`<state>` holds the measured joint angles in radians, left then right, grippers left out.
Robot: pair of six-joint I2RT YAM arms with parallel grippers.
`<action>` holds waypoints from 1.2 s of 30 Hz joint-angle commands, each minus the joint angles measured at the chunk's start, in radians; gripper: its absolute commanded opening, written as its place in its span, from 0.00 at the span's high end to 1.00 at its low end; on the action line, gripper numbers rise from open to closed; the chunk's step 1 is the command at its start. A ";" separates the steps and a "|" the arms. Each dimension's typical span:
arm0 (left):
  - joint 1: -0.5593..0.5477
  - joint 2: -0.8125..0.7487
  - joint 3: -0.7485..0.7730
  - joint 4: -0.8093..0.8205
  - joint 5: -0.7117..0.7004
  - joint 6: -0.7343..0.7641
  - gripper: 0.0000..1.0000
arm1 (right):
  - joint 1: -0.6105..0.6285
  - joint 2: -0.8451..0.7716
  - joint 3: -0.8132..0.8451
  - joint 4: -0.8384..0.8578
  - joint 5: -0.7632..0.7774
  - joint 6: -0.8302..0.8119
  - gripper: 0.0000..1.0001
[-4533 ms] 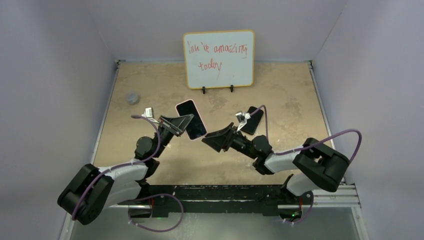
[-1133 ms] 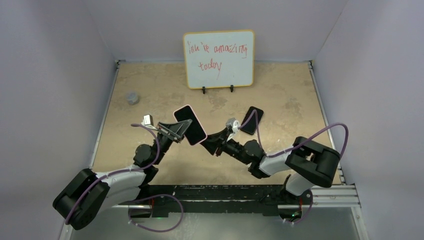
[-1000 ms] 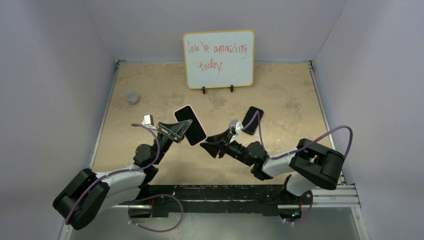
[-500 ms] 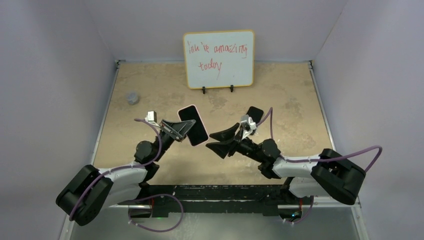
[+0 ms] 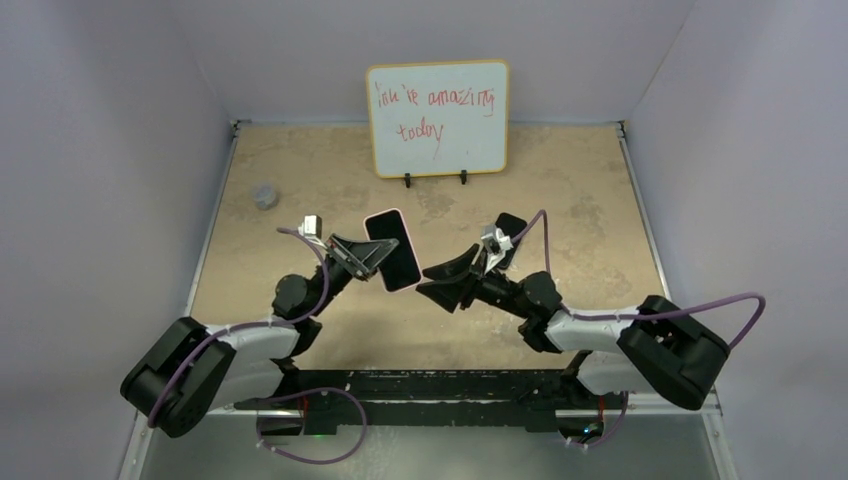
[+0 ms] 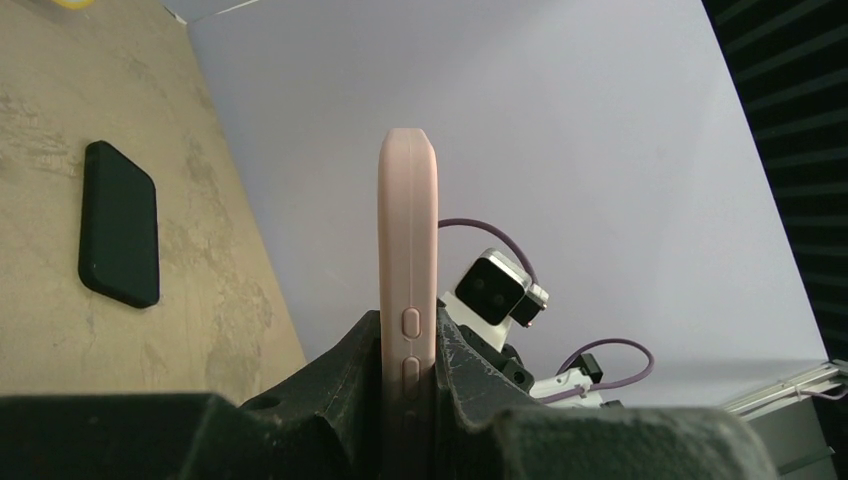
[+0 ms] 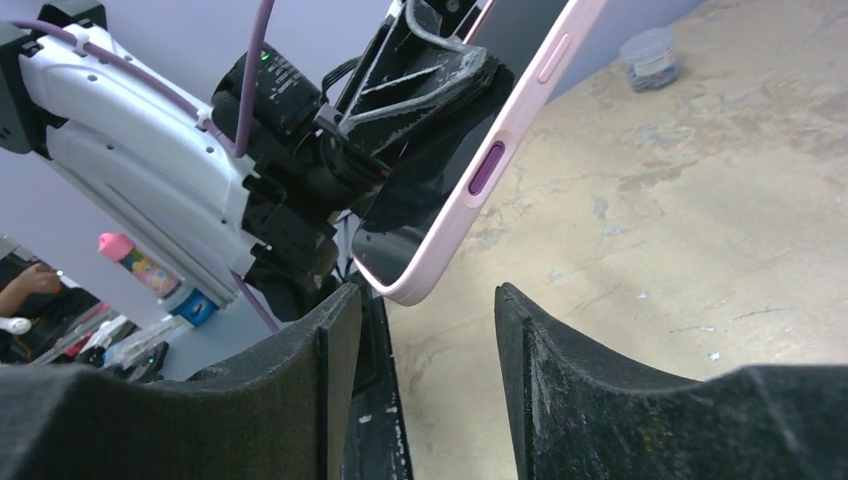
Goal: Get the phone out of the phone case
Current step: Remove the phone case from the phone.
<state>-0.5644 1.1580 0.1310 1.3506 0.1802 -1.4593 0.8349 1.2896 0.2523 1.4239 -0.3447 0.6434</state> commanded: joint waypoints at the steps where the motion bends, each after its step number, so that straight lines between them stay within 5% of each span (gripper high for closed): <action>1: 0.011 0.032 0.068 0.161 0.055 -0.044 1.00 | -0.014 0.014 0.035 0.034 -0.078 0.027 0.49; 9: 0.018 0.087 0.093 0.199 0.110 -0.068 1.00 | -0.079 0.051 0.024 0.113 -0.164 0.092 0.60; 17: 0.026 0.108 0.116 0.197 0.148 -0.061 1.00 | -0.087 0.036 0.040 0.087 -0.191 0.087 0.45; 22: 0.028 0.121 0.129 0.196 0.168 -0.059 1.00 | -0.090 -0.008 0.051 0.023 -0.184 0.068 0.45; 36: 0.038 0.142 0.154 0.195 0.214 -0.061 1.00 | -0.091 -0.051 0.082 -0.098 -0.256 -0.003 0.74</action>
<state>-0.5354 1.3056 0.2283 1.4208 0.3672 -1.5005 0.7456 1.2564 0.2901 1.3655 -0.5426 0.7021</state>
